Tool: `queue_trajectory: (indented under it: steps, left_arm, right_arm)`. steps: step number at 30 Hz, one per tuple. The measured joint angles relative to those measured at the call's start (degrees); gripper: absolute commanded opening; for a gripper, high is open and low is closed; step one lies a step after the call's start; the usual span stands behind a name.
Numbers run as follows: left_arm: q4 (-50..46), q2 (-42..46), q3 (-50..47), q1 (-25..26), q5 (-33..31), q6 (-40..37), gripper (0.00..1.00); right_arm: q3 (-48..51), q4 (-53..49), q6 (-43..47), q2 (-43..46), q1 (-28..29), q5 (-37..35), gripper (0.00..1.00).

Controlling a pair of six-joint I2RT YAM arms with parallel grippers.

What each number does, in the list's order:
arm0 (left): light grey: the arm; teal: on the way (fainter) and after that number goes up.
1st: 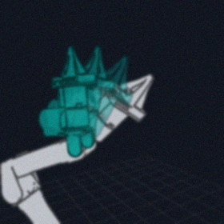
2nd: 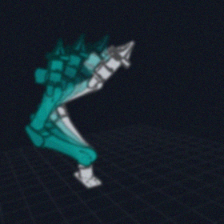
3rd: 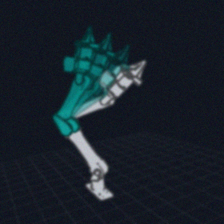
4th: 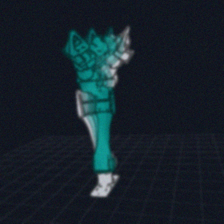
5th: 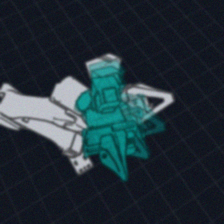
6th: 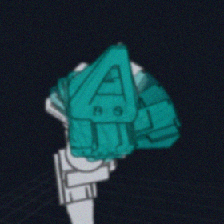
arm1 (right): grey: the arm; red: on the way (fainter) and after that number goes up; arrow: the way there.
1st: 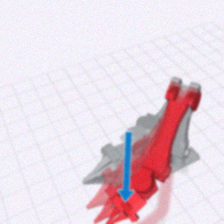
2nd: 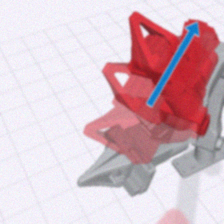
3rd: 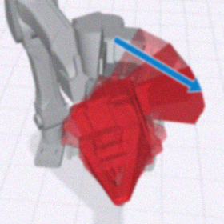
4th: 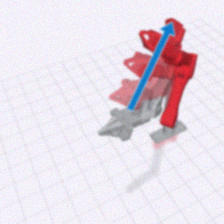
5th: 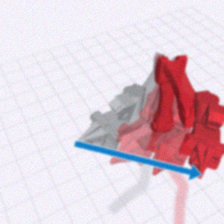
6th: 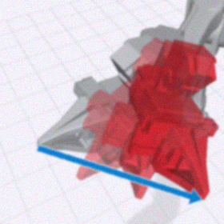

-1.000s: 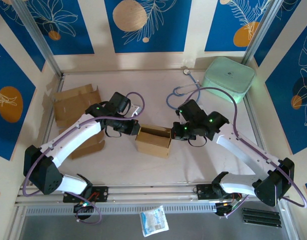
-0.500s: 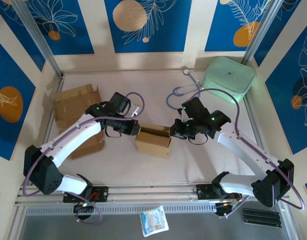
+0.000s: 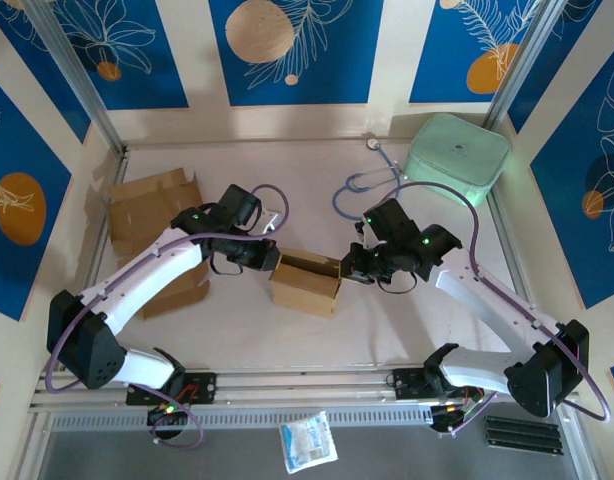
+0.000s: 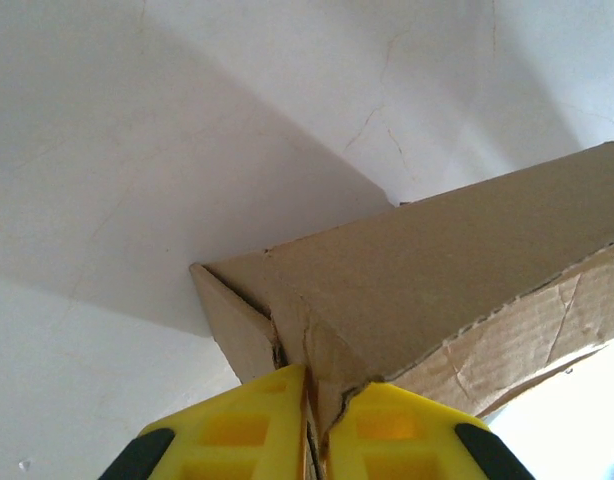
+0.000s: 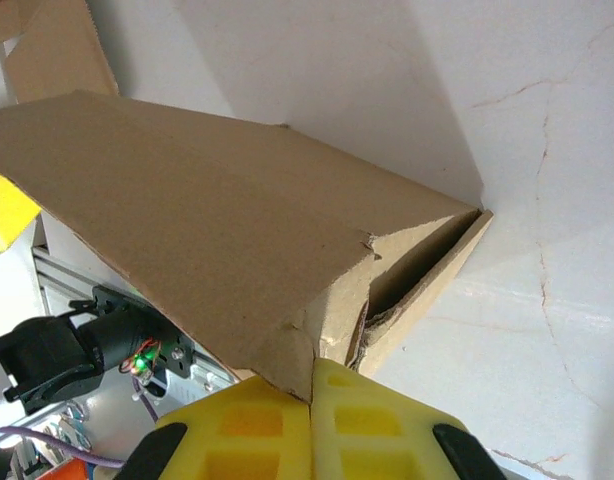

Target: Fold the paper box

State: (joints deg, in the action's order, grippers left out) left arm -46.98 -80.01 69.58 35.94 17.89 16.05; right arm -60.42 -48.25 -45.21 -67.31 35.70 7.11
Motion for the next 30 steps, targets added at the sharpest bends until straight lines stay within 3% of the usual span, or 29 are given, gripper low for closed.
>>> queue_trajectory:
  steps: [10, 19, 26, 30]
  left_arm:
    - [-0.3, 0.0, -0.2, 0.0, 0.0, 0.2, 0.19]
    - [-0.4, 0.7, -0.4, 0.0, -0.5, 0.7, 0.43]
    - [-0.3, 4.9, -0.5, 0.1, -1.5, 2.0, 0.47]
    - [0.7, 6.9, -0.5, 0.1, -2.8, 4.7, 0.56]
  right_arm:
    - [2.8, 1.6, -0.3, -0.2, 1.6, 0.0, 0.06]
    - [3.2, 1.8, -0.3, -1.3, 2.6, -0.1, 0.06]
    - [3.2, 2.0, -0.2, -1.3, 2.6, -0.4, 0.07]
    - [3.2, 2.2, -0.2, -1.5, 2.6, -0.4, 0.06]
